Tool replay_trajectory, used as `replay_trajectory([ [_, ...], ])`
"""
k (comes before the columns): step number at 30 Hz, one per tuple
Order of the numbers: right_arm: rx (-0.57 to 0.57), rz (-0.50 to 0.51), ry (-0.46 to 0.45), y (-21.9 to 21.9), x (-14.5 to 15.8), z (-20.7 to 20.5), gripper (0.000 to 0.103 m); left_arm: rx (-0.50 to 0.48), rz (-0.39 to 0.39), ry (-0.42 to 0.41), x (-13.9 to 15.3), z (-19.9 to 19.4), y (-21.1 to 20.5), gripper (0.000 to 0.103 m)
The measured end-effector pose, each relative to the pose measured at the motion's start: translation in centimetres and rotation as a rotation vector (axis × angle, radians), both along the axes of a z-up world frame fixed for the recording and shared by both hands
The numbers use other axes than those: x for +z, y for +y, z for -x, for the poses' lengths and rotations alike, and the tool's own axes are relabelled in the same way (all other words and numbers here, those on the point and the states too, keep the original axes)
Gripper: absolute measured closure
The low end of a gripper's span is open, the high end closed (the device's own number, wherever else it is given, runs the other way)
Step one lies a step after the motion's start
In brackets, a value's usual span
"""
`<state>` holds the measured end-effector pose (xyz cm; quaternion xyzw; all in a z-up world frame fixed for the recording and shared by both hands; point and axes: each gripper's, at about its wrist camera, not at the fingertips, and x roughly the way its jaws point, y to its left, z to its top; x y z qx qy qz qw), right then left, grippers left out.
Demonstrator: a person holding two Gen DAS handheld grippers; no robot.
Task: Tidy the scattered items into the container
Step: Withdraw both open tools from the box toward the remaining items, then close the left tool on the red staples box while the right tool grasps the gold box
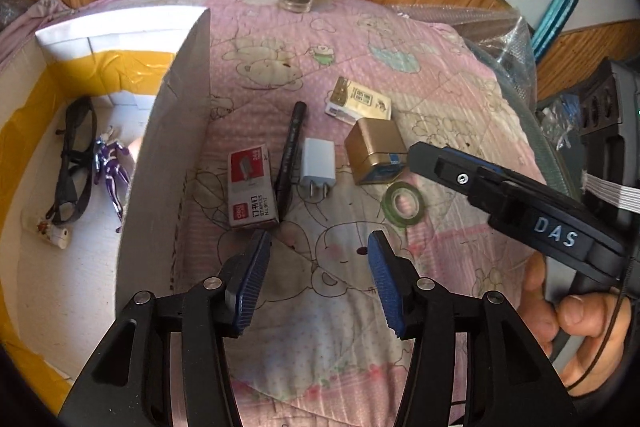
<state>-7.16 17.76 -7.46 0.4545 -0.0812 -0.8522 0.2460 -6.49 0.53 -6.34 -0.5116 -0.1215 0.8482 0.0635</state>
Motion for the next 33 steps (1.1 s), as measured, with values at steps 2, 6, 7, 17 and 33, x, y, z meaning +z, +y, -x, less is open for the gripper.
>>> replay_trajectory([
  [2,-0.03,-0.02,-0.017,0.6,-0.1,0.4,0.047,0.016,-0.003,-0.005,-0.5,0.6,-0.1,0.05],
  [6,-0.133,-0.018,-0.105,2.4,-0.1,1.5,0.042,0.025,0.033,-0.013,-0.8,1.9,-0.1,0.05],
  [7,-0.157,0.008,-0.135,2.8,0.1,1.6,0.042,0.027,0.045,-0.018,-0.8,2.3,-0.1,0.05],
  [17,-0.106,-0.156,-0.028,0.4,-1.3,2.0,0.026,0.08,0.08,-0.018,-1.3,3.4,-0.4,0.05],
  [33,-0.096,-0.05,-0.096,0.2,-3.9,4.0,0.026,0.208,0.02,-0.091,-5.2,4.8,-3.4,0.05],
])
